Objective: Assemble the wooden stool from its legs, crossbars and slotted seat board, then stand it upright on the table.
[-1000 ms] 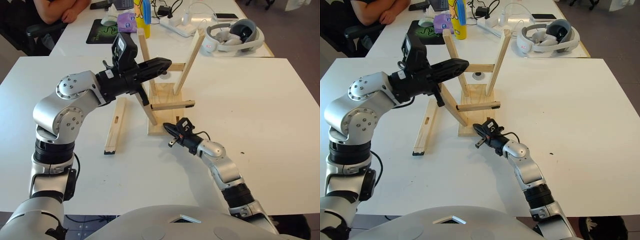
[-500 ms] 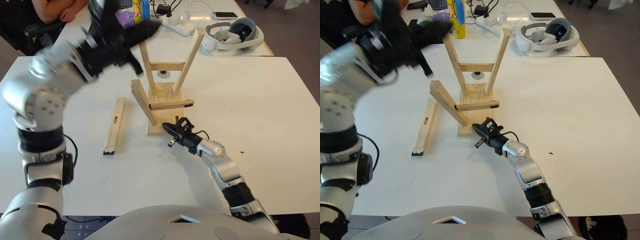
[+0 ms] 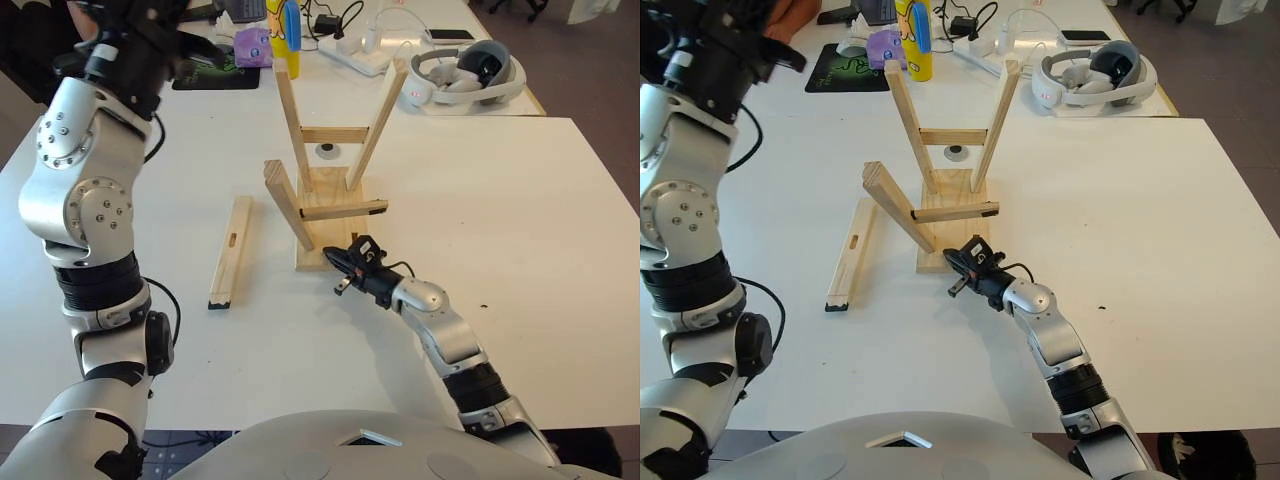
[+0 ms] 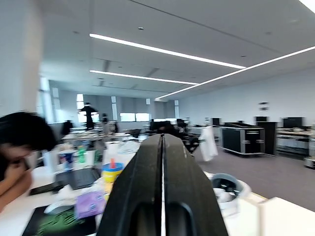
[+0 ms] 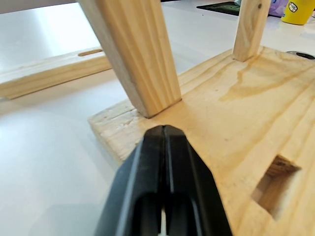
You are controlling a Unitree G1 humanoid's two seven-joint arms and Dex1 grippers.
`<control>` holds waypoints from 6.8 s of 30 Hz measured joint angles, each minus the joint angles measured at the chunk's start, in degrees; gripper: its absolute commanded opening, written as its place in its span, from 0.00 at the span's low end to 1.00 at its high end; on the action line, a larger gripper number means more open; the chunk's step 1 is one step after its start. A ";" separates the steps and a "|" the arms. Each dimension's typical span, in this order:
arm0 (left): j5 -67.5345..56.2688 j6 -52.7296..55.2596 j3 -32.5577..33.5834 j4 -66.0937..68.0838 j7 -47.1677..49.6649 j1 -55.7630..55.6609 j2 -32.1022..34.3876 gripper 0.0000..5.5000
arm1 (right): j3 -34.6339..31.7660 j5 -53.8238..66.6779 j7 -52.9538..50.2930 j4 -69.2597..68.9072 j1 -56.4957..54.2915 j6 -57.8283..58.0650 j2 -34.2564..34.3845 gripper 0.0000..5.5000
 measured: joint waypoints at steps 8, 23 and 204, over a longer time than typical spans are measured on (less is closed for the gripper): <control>3.25 16.83 -4.58 -10.08 8.79 26.20 -5.94 0.31 | -0.58 0.04 -1.43 -0.59 1.37 -0.74 0.54 0.00; 4.20 30.13 -9.90 -16.92 11.45 35.06 -11.82 0.69 | -0.18 -0.14 -3.62 -2.76 2.82 0.39 0.89 0.00; -27.76 27.63 -7.90 1.74 -57.13 -9.04 20.60 0.56 | -27.82 80.03 9.21 -19.84 -28.46 39.64 -24.68 0.37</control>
